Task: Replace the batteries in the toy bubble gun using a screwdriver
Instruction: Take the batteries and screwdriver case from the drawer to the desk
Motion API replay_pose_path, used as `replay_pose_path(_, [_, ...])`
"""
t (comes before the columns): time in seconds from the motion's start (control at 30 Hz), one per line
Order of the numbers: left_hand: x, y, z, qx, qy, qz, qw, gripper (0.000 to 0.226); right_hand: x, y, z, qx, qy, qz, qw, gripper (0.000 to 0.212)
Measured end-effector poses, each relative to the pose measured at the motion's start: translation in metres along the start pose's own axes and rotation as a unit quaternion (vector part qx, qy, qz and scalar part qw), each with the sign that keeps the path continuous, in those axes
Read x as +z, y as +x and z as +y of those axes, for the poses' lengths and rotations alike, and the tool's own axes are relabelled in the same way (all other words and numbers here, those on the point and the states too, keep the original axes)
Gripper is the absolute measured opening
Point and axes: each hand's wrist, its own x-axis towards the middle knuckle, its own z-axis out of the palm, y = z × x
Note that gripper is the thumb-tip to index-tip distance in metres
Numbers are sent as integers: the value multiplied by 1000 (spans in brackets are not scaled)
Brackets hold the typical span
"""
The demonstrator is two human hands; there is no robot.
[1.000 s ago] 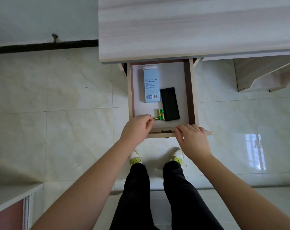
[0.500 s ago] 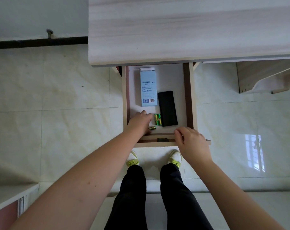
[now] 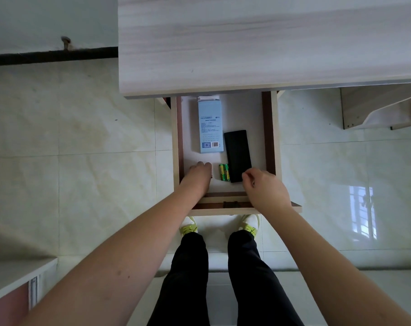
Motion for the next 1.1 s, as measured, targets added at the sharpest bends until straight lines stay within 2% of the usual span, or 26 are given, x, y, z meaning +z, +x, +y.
replay_pose_path(0.17, [0,0,-3,-17,-72,2,997,45,0,21,-3,44,30,-42,998,33])
replay_pose_path(0.3, [-6,-4,-5,-48,-209,11,977,44,0,33,-2,82,86,-56,991,33])
replay_pose_path(0.37, [-8,-10,-8,-43,-319,28,946,36,2,38,-2,95,100,-51,989,33])
replay_pose_path(0.47, [-12,-18,-6,-71,-508,21,858,20,6,42,-1,98,112,-35,988,32])
replay_pose_path(0.53, [-17,-16,-3,-99,-551,1,829,17,8,43,-2,111,123,-21,986,36])
replay_pose_path(0.63, [-21,-12,3,-134,-577,-42,804,15,12,45,-3,130,125,-17,983,42])
replay_pose_path(0.7, [-19,-7,6,-145,-560,-35,815,19,15,47,-2,139,126,-22,982,44])
replay_pose_path(0.8, [-16,-1,13,-140,-521,38,841,28,18,51,-1,156,130,-36,979,45])
replay_pose_path(0.93, [-12,3,24,-168,-516,59,838,34,21,54,2,184,130,-53,973,43])
replay_pose_path(1.1, [-4,1,31,-181,-481,76,855,34,22,54,4,191,129,-52,972,43])
